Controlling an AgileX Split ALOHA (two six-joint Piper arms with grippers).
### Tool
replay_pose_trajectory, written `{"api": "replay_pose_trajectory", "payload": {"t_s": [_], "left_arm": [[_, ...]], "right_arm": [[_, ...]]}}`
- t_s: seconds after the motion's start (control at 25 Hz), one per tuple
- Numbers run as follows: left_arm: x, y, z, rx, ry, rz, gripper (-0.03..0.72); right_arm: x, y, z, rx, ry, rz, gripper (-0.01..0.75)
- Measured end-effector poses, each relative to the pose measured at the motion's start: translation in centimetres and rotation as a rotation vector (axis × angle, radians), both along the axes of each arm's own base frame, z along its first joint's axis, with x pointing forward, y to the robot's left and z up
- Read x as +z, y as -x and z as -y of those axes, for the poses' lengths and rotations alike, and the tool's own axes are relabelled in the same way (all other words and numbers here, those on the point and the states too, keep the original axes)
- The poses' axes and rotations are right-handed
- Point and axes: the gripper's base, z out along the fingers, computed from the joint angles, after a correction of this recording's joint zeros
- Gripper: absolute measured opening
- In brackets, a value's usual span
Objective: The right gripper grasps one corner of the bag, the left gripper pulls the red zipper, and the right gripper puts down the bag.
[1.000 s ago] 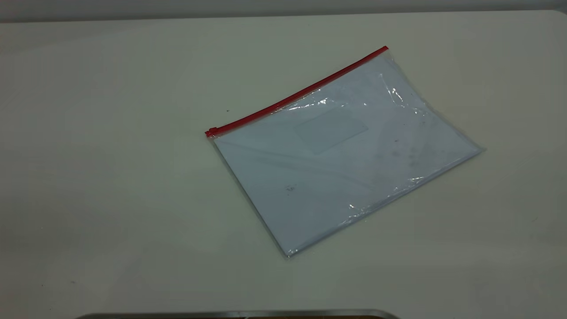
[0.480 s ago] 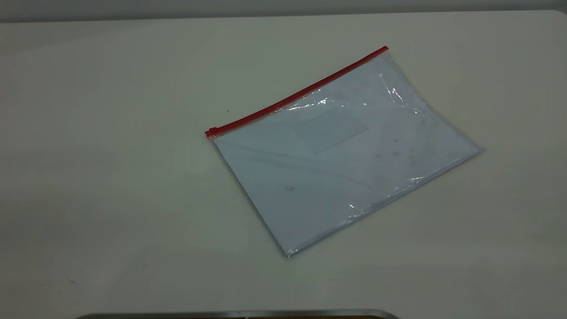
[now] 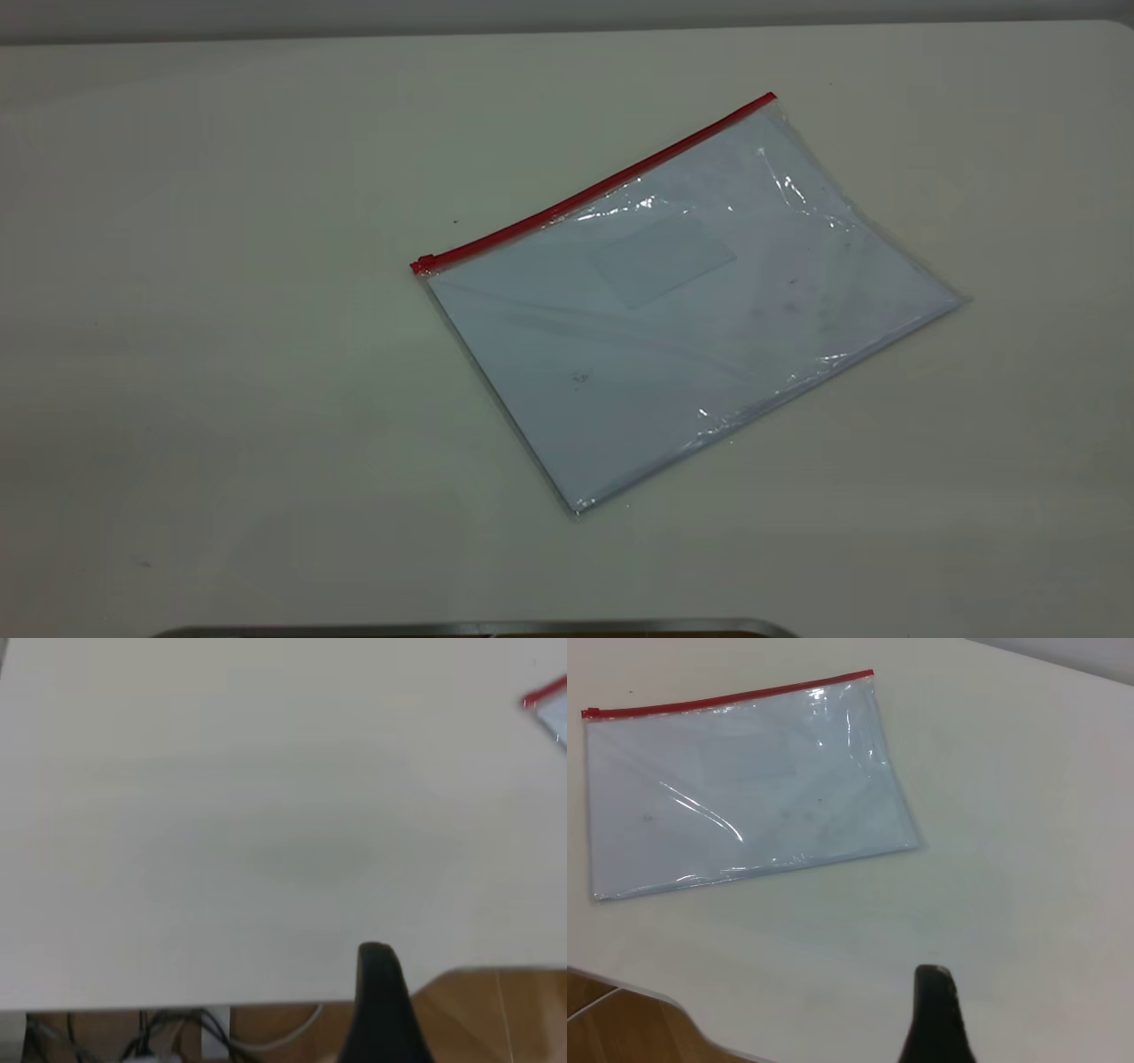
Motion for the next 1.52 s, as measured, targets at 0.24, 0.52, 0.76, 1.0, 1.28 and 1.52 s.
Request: {"api": "replay_pose_trajectory", "payload": {"t_s": [0.24, 0.52, 0.76, 1.0, 1.28, 1.52], "left_arm": [[-0.01, 0.16, -0.02, -0.046, 0.001, 0.010, 0.588], [-0.01, 0.17, -0.04, -0.067, 0.001, 0.010, 0.588], [-0.06, 0.67, -0.04, -0.067, 0.000, 0.047, 0.588], [-0.10, 0.77, -0.03, -0.067, 0.001, 0.050, 0.588], [-0.10, 0.77, -0.03, -0.067, 0.001, 0.050, 0.588], [-0.10, 0.78, -0.03, -0.067, 0.001, 0.049, 0.588]], "right_arm": [[0.00, 0.00, 0.00, 0.000, 0.000, 0.000, 0.591], [0.00, 0.00, 0.00, 0.000, 0.000, 0.000, 0.591], [0.00, 0.00, 0.00, 0.000, 0.000, 0.000, 0.591], [0.00, 0.00, 0.00, 0.000, 0.000, 0.000, 0.591], [0.00, 0.00, 0.00, 0.000, 0.000, 0.000, 0.591], [0.00, 0.12, 0.04, 0.043, 0.000, 0.002, 0.591]]}}
